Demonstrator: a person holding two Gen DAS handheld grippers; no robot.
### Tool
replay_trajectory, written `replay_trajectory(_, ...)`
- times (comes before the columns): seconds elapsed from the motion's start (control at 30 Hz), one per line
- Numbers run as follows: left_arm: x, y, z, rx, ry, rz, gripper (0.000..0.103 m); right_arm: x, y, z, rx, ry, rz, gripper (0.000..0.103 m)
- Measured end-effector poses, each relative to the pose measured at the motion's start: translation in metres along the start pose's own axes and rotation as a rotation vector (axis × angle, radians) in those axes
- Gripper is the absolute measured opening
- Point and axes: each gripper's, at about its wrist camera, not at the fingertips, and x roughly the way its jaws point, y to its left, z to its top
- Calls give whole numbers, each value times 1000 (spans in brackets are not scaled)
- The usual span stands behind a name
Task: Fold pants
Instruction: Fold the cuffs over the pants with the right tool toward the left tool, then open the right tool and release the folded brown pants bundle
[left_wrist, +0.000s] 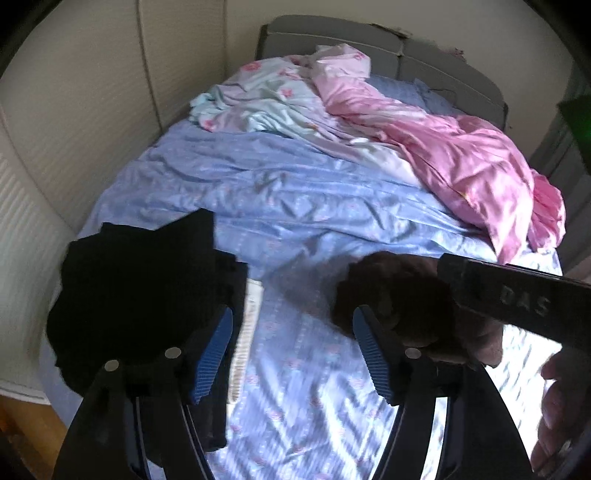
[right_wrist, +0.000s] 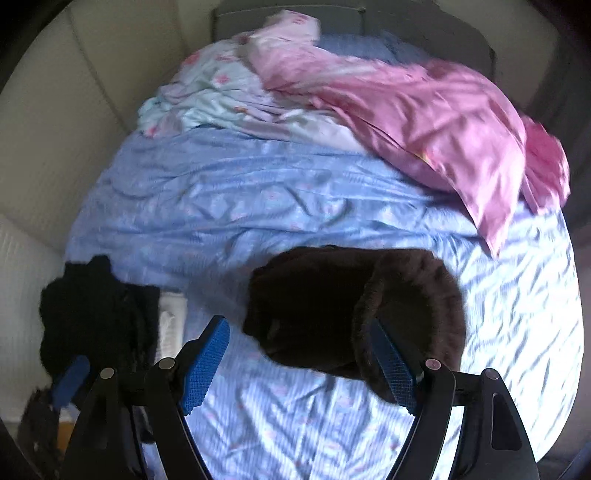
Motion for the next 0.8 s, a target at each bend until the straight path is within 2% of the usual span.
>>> replay_trajectory(0.13,-7,10,0,-27,-4,-4,67,-14,20,3,-67,-28,6,80)
replay_trajectory(0.27,-17,-1,-3,32,-31,-36,67,-24,18,0,-82,-67,-19,80)
replay_trajectory(0.37,-25,-22,-5,96,-53,-104,67,-28,-6,-6,-18,-79,-7,80)
replay_trajectory(0.5,-28,-66,-7,197,-67,-217,67,-29,-59,-25,72,-86,-3,80)
replay_trajectory(0.63,-4,-116,-10,276,-26,-316,67,-22,-116,-44,157,-79,-9,80)
replay_trajectory(0.8,33,-157,-10,306,34,-357,65,1,-185,-61,260,-51,-24,80)
